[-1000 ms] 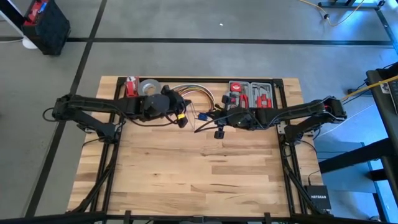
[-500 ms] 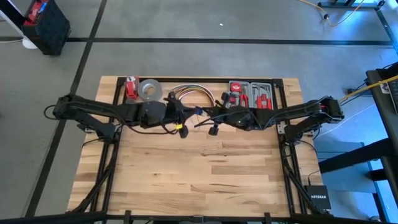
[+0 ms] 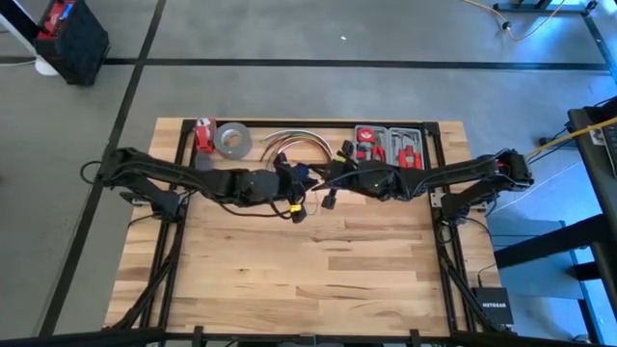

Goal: Coil cords
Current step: Coil the blue wire on the black spool

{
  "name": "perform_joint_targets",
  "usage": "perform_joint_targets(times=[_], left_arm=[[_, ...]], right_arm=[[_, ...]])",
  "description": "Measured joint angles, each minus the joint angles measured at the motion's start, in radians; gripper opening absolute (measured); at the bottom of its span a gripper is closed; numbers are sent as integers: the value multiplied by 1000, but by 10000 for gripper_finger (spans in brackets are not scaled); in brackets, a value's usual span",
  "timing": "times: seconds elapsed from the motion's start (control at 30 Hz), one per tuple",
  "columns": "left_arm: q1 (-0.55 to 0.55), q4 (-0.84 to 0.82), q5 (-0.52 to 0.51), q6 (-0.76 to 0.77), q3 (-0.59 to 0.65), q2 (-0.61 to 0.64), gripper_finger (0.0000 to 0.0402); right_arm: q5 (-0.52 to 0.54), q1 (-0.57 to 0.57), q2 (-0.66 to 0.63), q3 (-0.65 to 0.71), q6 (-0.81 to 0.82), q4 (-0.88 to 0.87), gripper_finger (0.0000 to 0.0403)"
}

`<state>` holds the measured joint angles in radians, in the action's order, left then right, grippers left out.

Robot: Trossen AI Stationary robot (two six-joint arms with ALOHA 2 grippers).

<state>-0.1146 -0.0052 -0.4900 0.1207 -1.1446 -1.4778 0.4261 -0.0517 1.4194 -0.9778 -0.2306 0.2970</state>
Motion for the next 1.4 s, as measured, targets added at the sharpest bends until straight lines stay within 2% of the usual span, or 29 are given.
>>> perform_joint_targets(times=[0.47, 0.73, 0.87, 0.97, 1.03, 1.1, 1.27, 1.4], left_arm=[[7, 9, -79, -20, 4, -27, 0], [12, 11, -79, -72, 5, -27, 0], [13, -57, -77, -75, 19, -34, 1], [14, -42, -78, -71, 40, -39, 1], [19, 5, -78, -58, 41, -39, 1], [22, -32, -79, -48, 49, -52, 1], [17, 6, -77, -59, 48, -76, 1], [17, 33, -61, -70, 45, -90, 26]], right_arm=[[-63, -1, -150, -1, 1, 35, 2], [-111, -1, -220, -1, 13, 12, 2], [-125, -1, -268, -14, 20, 95, 2], [-139, -1, -297, -15, 16, 128, 2], [-162, -2, -310, -15, 14, 102, 2], [-167, -2, -315, -20, 13, 93, 2], [-159, -2, -349, -28, 8, 38, 2], [-158, -3, -349, -21, -5, -31, 2]])
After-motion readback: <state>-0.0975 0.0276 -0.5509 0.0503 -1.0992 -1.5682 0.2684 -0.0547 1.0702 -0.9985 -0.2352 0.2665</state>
